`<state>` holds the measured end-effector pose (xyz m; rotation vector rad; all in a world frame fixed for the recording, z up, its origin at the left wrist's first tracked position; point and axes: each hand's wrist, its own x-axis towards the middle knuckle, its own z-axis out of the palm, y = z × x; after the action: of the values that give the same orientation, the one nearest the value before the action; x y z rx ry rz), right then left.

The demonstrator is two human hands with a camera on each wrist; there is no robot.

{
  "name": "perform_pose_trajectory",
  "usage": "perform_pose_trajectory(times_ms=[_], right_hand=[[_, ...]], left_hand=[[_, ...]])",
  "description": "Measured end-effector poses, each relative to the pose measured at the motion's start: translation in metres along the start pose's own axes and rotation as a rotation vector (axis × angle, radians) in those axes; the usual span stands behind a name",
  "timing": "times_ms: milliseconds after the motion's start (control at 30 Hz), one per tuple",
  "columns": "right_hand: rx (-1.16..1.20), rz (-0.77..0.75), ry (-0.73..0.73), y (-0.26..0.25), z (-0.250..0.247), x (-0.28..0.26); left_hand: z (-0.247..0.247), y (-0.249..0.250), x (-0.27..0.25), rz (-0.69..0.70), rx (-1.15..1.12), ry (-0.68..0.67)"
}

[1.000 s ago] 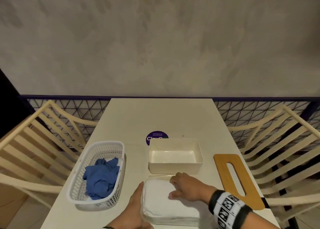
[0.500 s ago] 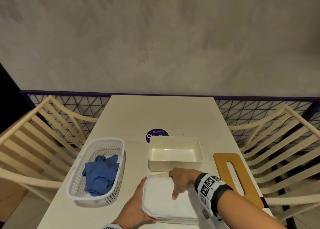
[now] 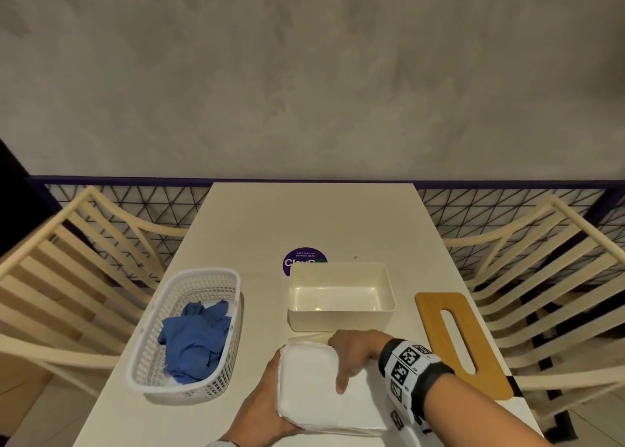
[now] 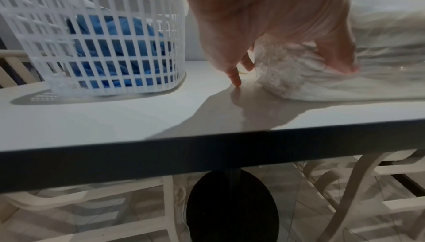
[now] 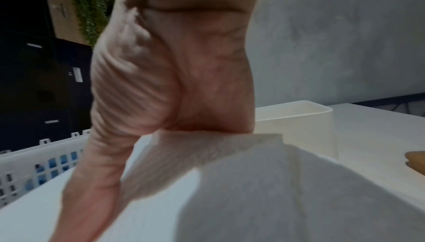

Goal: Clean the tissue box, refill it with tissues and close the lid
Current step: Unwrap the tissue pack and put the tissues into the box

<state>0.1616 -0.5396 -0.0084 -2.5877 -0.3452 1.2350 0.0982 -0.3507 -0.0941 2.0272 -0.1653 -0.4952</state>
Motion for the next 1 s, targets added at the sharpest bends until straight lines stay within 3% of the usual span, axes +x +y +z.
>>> perform_pose_trajectory(times_ms=[267, 367, 533, 633, 700, 833, 1000], right_hand=[[0.02, -0.028, 0.03, -0.003, -0.009, -0.006], [0.017, -0.046, 0.077, -0.005, -0.008, -0.007], [0.022, -0.067, 0.059, -0.003, -0.002, -0.011], [-0.079, -0.078, 0.084, -0.005, -0.001, -0.01], [-0.104, -0.087, 0.092, -0.005, -0.003, -0.009], [0.102, -0.061, -0.039, -0.002, -0.008, -0.01], [0.157, -0.042, -0.124, -0.006, -0.021, -0.014]], left_hand=[[-0.004, 0.001, -0.008, 0.12, 0.073, 0.013], [-0.006, 0.001, -0.005, 0.099, 0.079, 0.028], [-0.006, -0.007, 0.004, 0.055, 0.008, -0.079], [-0.007, 0.003, 0.007, 0.003, -0.034, -0.03], [-0.007, 0.01, 0.0, 0.004, 0.052, -0.053], [-0.01, 0.004, -0.005, -0.047, 0.087, -0.001], [-0.015, 0.014, -0.004, 0.018, 0.127, -0.17]])
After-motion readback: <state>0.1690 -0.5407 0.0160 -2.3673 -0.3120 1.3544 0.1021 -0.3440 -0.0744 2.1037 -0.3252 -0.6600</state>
